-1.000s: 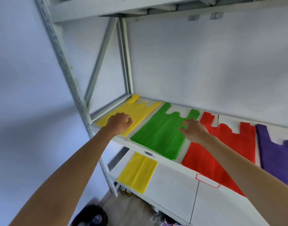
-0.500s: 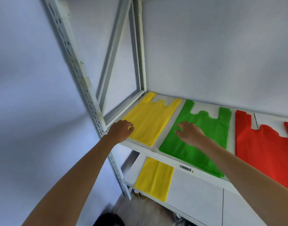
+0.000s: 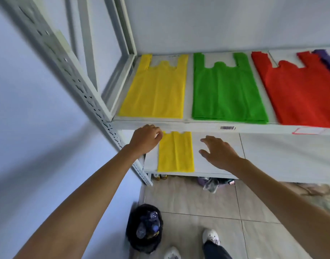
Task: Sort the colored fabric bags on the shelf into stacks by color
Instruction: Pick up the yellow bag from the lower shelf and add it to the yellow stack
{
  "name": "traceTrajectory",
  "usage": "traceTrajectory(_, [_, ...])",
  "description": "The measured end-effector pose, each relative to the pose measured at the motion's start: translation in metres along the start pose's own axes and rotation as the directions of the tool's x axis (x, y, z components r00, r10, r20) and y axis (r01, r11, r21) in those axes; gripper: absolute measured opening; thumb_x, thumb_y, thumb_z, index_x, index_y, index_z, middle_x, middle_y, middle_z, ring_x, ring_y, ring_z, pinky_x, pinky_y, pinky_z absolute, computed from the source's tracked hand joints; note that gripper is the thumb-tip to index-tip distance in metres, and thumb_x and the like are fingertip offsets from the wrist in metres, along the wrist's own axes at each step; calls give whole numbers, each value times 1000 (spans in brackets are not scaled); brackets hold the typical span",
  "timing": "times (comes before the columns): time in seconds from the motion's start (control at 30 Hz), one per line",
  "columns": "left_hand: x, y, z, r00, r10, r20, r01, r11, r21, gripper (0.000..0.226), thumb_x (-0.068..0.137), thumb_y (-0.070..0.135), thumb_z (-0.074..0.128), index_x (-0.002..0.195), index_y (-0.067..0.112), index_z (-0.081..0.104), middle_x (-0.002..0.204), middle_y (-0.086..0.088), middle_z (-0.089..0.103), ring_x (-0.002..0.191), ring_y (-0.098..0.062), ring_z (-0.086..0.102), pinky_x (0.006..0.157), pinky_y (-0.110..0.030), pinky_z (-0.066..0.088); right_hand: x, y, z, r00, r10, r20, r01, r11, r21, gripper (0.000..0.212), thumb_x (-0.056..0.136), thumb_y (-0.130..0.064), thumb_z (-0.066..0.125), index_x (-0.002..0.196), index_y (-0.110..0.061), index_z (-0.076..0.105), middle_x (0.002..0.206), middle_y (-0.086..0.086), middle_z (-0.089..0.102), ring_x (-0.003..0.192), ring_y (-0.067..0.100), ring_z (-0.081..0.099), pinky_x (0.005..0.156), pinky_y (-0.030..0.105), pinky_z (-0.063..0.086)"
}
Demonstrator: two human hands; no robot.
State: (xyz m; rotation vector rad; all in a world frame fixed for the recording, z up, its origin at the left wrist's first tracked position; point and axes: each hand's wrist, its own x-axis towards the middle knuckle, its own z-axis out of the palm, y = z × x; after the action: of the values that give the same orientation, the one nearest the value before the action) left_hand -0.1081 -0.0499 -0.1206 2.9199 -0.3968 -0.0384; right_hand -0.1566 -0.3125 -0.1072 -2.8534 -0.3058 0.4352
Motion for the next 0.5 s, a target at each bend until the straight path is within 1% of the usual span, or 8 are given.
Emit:
traceTrajectory(0.1, [2,-4,40,997,-8,82,9,1000,-18,33,99,34,39,111,17,65,113,-3,65,109,-24,57,88,-34,43,8,11,45,991,83,106,-85,996,10,52,96,-38,42,144,-18,36,151,5,35,136,26,37,109,38,31])
traceTrajectory(0.2, [3,-14,90,976,-54,213,65,997,-46,34,99,34,38,113,16,63,112,-6,63,110,-25,55,86,-36,48,29,24,92,967,167,191,-174,985,19,48,95,-36,42,140,-17,40,145,6,42,130,27,42,105,39,34])
traceTrajectory(0.33, [12,-48,175,916,-189,355,228,971,-72,34,99,34,38,114,15,63,113,-9,62,111,-28,55,89,-37,47,78,50,156,931,261,253,-275,961,20,44,95,-33,43,135,-15,46,134,12,50,123,30,47,100,39,38])
traceTrajectory(0.43, [24,-79,241,865,-303,399,371,923,-103,35,98,31,40,115,12,63,115,-12,64,109,-31,57,89,-35,46,124,70,213,909,307,281,-340,938,74,42,95,-32,43,133,-14,49,132,13,50,122,32,48,98,38,40])
traceTrajectory(0.5, [36,-100,280,848,-343,404,419,901,-116,34,97,30,41,115,11,64,116,-14,65,108,-32,58,88,-34,46,151,81,249,893,332,303,-380,918,115,42,95,-32,43,132,-15,49,133,12,50,122,32,48,97,38,41])
